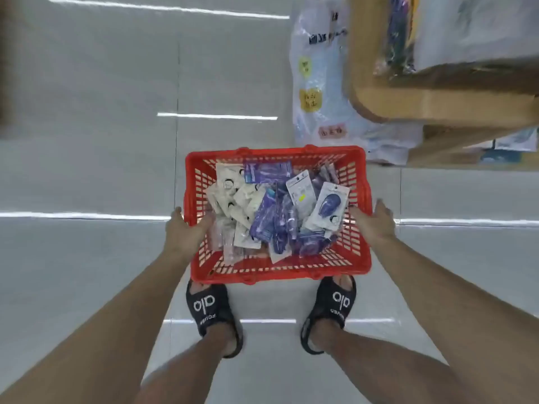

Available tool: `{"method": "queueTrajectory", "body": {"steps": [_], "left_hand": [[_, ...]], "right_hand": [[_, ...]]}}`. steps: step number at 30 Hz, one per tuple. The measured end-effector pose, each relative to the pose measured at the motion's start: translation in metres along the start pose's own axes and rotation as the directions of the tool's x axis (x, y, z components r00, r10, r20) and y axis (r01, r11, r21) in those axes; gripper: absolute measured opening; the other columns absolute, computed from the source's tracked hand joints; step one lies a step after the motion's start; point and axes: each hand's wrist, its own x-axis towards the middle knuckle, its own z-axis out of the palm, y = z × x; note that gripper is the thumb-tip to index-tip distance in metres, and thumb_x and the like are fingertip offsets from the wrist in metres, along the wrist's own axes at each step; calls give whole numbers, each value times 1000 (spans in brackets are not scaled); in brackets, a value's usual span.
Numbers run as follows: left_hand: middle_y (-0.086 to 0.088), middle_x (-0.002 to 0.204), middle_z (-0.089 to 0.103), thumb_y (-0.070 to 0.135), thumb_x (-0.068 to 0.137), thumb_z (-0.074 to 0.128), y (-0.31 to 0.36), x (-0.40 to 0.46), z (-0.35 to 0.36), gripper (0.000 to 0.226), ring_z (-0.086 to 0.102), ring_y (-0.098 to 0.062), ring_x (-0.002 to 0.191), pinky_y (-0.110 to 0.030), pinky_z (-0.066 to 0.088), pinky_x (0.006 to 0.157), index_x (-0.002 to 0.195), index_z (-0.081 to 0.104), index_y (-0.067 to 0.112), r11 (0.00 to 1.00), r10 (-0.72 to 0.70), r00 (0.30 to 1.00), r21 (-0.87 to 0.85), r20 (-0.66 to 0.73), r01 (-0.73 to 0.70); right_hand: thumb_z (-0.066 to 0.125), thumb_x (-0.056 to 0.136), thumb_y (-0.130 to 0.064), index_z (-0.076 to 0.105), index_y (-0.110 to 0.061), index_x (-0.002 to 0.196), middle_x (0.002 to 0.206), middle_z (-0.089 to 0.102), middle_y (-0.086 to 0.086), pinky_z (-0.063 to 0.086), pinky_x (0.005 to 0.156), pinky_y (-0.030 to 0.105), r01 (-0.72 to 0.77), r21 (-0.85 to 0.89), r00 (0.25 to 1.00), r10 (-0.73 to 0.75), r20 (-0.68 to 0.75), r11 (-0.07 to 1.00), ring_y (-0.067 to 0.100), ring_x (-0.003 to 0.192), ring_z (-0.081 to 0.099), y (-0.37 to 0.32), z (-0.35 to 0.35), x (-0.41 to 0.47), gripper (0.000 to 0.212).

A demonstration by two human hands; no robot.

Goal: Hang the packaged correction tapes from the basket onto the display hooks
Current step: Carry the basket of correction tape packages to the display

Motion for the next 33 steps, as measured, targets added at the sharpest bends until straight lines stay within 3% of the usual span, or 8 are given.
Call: {"method": "queueTrajectory", "body": {"steps": [3, 7, 10, 14, 20, 23, 27, 33], "left_hand": [[-10, 133, 63, 39, 89, 80, -16, 44, 14, 77, 66, -31, 114, -49, 52, 101, 149, 38, 15, 995, -42, 999, -87, 17, 43], [-9, 120, 68, 42, 83, 85, -23, 77, 23, 79, 72, -28, 95, -43, 58, 76, 144, 41, 16, 982, -114, 993, -153, -4, 112], [-10, 111, 73, 38, 82, 85, -19, 76, 18, 68, 74, -31, 91, -46, 61, 78, 135, 51, 14, 974, -156, 987, -171, -31, 149], [-7, 101, 74, 38, 85, 82, -6, 47, 3, 51, 74, -28, 84, -36, 55, 66, 124, 55, 18, 981, -147, 988, -136, -36, 141], [-5, 100, 74, 38, 84, 82, 57, -60, -46, 47, 75, -26, 80, -35, 57, 63, 119, 55, 21, 997, -57, 996, -64, -61, 53], [-8, 107, 74, 38, 84, 82, 99, -134, -71, 54, 75, -32, 88, -51, 62, 80, 127, 54, 19, 1000, -5, 998, 26, -61, 7], [-12, 109, 75, 36, 86, 80, 156, -237, -86, 55, 76, -34, 87, -50, 62, 77, 131, 57, 15, 988, 80, 997, 134, 8, -81], [-15, 99, 77, 37, 88, 79, 228, -374, -49, 40, 76, -37, 81, -51, 62, 77, 117, 64, 16, 914, 221, 960, 306, 173, -266]], "right_hand": [[73, 92, -41, 43, -12, 151, 145, 58, 19, 47, 111, 50, -16, 138, 1000, 16, 0, 990, 40, 130, 58, 3, 20, 33, 72], [73, 88, -39, 63, -15, 124, 118, 73, 15, 55, 91, 39, -51, 190, 993, 70, -90, 980, 37, 104, 70, 4, 32, 52, 44], [74, 87, -32, 68, -17, 107, 108, 77, 15, 59, 90, 40, -85, 211, 992, 103, -77, 974, 35, 93, 73, 3, 24, 54, 25], [74, 89, -31, 66, -16, 109, 107, 76, 14, 60, 93, 49, -106, 261, 990, 127, -66, 959, 35, 92, 74, 7, 5, 23, 26], [71, 92, -34, 65, -17, 102, 101, 75, 9, 54, 82, 35, -86, 390, 986, 136, -101, 917, 28, 84, 70, 5, -80, -82, 21], [71, 91, -37, 65, -19, 95, 96, 74, 7, 56, 81, 35, -108, 496, 976, 186, -110, 862, 27, 82, 71, 12, -139, -152, 19], [69, 92, -39, 62, -23, 81, 88, 74, 7, 57, 81, 38, -125, 604, 962, 245, -121, 787, 28, 83, 72, 38, -224, -241, 21], [68, 89, -33, 63, -24, 80, 78, 71, -3, 45, 61, 25, -132, 774, 913, 380, -148, 619, 19, 77, 70, 121, -341, -336, 14]]}}
